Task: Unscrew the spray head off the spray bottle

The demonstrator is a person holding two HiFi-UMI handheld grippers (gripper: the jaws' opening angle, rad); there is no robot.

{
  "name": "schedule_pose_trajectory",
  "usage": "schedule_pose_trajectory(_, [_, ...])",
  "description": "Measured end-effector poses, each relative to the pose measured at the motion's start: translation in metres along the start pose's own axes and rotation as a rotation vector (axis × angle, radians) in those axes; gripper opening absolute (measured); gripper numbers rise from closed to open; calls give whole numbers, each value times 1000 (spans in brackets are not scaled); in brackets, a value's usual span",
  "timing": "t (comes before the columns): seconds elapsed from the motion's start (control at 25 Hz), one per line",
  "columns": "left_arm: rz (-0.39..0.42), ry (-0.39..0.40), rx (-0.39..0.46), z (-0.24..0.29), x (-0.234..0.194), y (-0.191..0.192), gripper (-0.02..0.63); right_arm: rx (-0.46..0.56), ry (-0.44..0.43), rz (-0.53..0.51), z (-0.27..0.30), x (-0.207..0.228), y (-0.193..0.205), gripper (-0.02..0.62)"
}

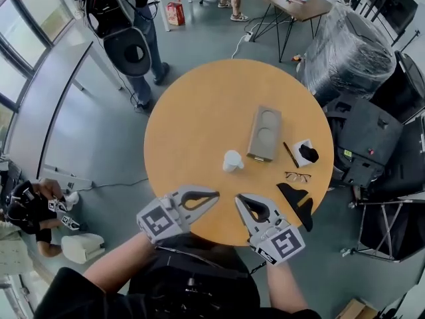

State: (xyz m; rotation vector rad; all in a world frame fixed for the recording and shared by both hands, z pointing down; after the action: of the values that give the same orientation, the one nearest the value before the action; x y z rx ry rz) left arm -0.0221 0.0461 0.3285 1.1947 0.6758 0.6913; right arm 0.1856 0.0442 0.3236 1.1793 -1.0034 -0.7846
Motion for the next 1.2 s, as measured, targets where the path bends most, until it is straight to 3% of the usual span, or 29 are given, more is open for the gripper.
schedule_pose_trajectory(0.28, [-30, 10, 14, 33, -42, 34, 2, -3, 81, 24, 19, 37, 27, -3])
schedule_pose_trajectory(0.48, [-38, -24, 26, 56, -70, 76, 2, -16, 101, 6, 37, 64, 57, -3])
schedule_pose_trajectory(1.2, [-62, -133, -47, 134, -133, 250, 80, -35, 161, 112, 73, 146, 220, -3])
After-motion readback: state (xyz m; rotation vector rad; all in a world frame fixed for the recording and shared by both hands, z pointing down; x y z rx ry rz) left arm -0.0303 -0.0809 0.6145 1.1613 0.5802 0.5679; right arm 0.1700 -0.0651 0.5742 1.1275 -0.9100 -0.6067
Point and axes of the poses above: the fingertips, and each gripper's own axes: z forward along the fingers, x to its right, y out of its underside, the point moved 10 cm from there along -z, backward along the fingers, and after that the axes turned 11 degrees about -y, right-handed, at the moved point
